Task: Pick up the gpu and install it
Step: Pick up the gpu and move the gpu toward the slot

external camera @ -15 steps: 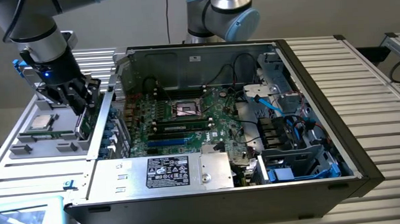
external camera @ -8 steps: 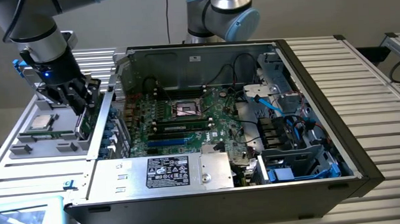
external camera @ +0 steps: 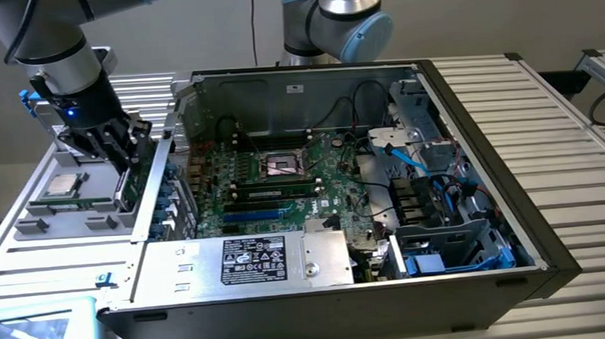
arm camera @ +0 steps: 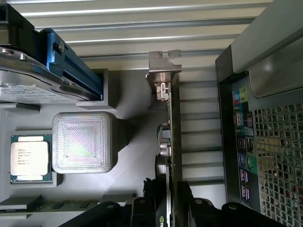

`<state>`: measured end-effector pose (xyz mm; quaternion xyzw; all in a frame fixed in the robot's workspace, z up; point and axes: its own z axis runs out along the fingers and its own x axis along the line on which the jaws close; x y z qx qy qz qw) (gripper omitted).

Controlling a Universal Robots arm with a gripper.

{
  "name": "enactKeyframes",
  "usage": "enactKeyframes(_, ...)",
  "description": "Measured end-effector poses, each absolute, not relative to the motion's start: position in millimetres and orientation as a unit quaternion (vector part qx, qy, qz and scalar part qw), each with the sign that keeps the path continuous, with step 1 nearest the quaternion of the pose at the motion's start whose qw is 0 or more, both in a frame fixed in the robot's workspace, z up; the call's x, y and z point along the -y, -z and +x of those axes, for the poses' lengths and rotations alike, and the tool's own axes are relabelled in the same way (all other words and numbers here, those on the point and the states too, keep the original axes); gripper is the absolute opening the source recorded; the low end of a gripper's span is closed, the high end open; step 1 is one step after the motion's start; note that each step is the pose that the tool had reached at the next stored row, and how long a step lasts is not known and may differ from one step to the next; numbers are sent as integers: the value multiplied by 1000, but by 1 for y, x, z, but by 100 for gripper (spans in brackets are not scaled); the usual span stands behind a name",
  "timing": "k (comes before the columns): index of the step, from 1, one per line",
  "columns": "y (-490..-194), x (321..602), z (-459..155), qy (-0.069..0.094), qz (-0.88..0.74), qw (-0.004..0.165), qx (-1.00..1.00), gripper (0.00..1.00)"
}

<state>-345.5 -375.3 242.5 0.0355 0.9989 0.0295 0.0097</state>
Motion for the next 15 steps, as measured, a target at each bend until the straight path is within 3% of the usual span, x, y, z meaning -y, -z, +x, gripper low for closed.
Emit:
enactKeyframes(2, -243, 375, -345, -29, 35, 10, -999, 27)
enactKeyframes(9, -243, 375, -345, -29, 35, 10, -999, 27)
enactKeyframes(15, -268, 375, -345, -29, 35, 10, -999, 27)
